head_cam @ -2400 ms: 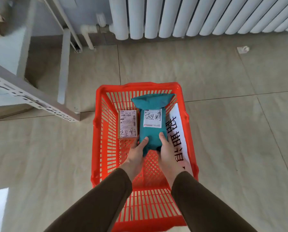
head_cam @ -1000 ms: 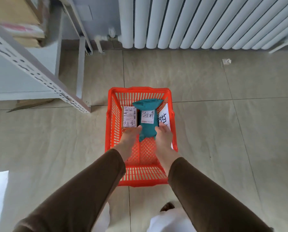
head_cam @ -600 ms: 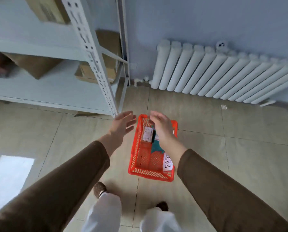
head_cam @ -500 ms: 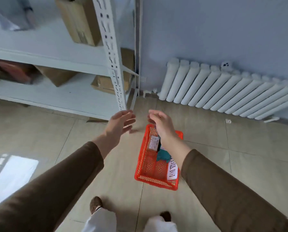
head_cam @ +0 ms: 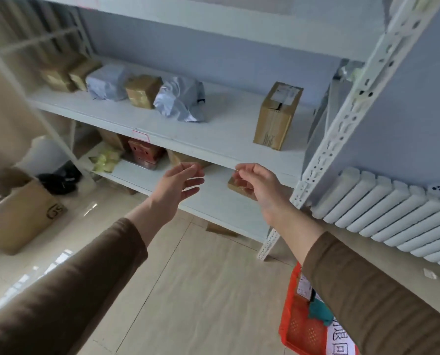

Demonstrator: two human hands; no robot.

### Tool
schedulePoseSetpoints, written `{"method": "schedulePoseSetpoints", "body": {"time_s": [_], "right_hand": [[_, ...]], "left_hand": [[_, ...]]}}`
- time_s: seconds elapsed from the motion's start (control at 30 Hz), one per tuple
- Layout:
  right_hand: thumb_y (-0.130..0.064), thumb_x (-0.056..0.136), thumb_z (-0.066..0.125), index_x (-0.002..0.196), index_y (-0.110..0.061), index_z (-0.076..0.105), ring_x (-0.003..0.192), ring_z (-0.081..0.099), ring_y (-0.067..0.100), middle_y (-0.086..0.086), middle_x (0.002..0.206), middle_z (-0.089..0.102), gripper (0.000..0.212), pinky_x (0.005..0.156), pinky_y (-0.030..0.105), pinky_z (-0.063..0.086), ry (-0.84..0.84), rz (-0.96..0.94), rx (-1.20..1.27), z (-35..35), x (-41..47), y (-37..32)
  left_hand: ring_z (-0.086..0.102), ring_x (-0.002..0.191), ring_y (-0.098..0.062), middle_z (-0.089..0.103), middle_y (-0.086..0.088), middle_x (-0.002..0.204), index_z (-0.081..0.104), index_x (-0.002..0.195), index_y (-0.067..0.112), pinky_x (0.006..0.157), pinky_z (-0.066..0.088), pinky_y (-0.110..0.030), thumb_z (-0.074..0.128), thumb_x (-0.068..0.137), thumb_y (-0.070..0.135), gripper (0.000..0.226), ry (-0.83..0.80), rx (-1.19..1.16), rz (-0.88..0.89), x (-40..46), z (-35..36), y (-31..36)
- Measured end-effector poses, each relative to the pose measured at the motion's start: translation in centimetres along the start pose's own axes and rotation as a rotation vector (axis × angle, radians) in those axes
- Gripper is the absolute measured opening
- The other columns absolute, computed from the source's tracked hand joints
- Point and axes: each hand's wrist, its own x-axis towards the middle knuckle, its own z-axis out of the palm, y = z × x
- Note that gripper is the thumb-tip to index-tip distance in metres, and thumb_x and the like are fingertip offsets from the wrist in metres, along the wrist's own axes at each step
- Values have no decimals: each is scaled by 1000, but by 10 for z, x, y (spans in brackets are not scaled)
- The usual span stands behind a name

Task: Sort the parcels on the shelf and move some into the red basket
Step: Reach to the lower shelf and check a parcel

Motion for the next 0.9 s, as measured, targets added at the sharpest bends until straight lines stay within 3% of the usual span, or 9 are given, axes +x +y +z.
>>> {"method": "schedulePoseSetpoints", "body": {"time_s": [0.1,0.23,0.37,0.47,0.6,0.67,0.77,0.9], "right_hand": [[-16,102,60,112,-20,74,99,68,13,-4,102,78,18,95,36,48,-61,-33,6,51,19,-20],[-15,102,59,117,-16,73,99,66,11,5,114,76,20,91,31,46,-91,-63,-22,101,53,-40],[-18,100,61,104,-24,74,99,63,13,10,112,73,15,92,31,46,-68,-84,-44,139,118,-54],[-22,97,65,98,-25,72,98,60,12,-1,104,69,9,87,29,46,-15,-85,-60,162,183,-66],[-24,98,65,109,-18,69,96,58,10,-6,100,66,12,86,26,44,22,-50,-35,189,259,-86],[-23,99,65,115,-17,68,101,59,11,-6,106,66,17,84,24,45,34,-51,-35,200,288,-96],[-23,100,65,132,-14,63,117,58,13,-3,128,64,33,94,25,41,45,-28,-45,209,322,-105],[-26,101,64,149,-11,50,134,52,18,-1,148,54,52,104,31,42,84,37,-59,217,357,-109]], "left_hand": [[71,97,-19,73,-3,103,65,109,14,88,55,-33,58,106,19,9,34,-15,40,14,-52,24],[73,92,-16,75,-2,102,69,107,16,87,56,-34,58,106,18,11,60,-36,59,47,-101,47],[72,92,-17,74,-3,102,69,112,14,91,56,-37,58,106,17,13,70,-47,60,102,-135,68],[70,96,-21,73,-4,103,69,115,12,98,54,-42,57,106,16,15,105,-37,53,150,-152,85],[68,100,-25,72,-6,102,69,110,13,92,53,-39,56,106,14,13,121,-23,30,210,-176,110],[69,101,-24,72,-7,106,69,111,13,93,53,-38,56,107,16,14,118,2,28,237,-187,123],[68,107,-24,72,-8,113,68,114,12,94,54,-36,58,106,18,15,103,37,20,278,-198,136],[60,128,-27,66,-7,130,63,130,11,112,47,-42,59,106,19,26,44,74,-23,340,-201,142]]}}
